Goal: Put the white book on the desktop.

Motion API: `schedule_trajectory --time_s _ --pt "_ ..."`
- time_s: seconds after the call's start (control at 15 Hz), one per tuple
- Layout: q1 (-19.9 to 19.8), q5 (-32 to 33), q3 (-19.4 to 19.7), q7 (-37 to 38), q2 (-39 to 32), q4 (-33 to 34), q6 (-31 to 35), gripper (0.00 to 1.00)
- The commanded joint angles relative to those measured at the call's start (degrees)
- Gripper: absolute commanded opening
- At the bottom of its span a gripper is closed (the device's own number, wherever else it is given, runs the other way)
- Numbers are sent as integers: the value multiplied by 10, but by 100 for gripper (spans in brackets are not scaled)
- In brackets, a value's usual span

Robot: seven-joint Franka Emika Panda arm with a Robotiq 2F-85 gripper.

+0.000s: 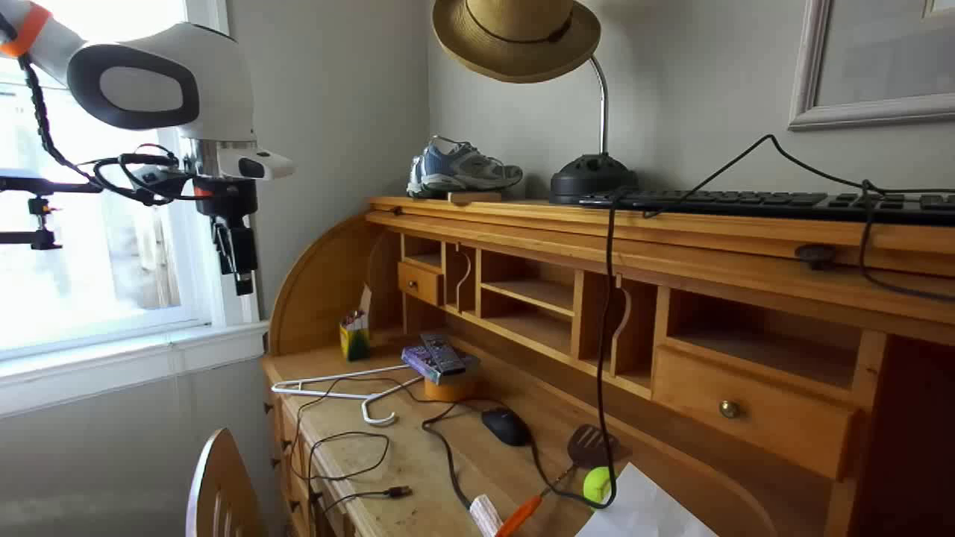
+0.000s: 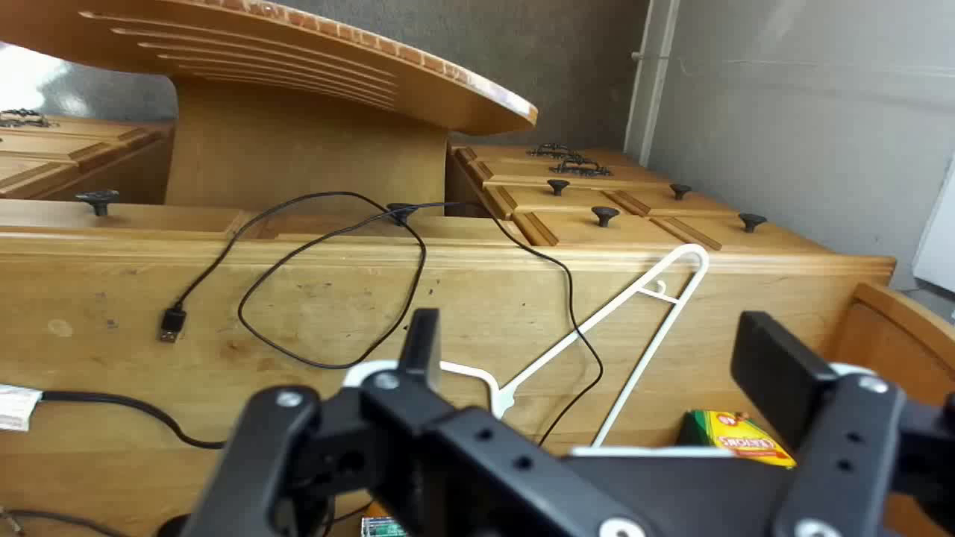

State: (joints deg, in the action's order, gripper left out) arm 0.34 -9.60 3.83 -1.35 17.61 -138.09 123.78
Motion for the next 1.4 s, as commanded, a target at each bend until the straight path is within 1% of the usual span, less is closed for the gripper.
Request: schedule_trajectory --time_s 0.0,0.33,0.47,0.73,1.0,1.2,1.33 --pt "-5 -1 -4 -1 0 1 -1 100" --pt "-5 -1 -4 -1 0 1 -1 100" --pt "-4 -32 5 2 -17 25 -7 100" --pt "-10 -106 24 14 -53 86 10 100" --pt "-26 -168 37 48 -107 161 64 100" --pt "-35 -200 35 90 -153 211 128 100" --pt "-34 -238 31 108 -179 239 175 100"
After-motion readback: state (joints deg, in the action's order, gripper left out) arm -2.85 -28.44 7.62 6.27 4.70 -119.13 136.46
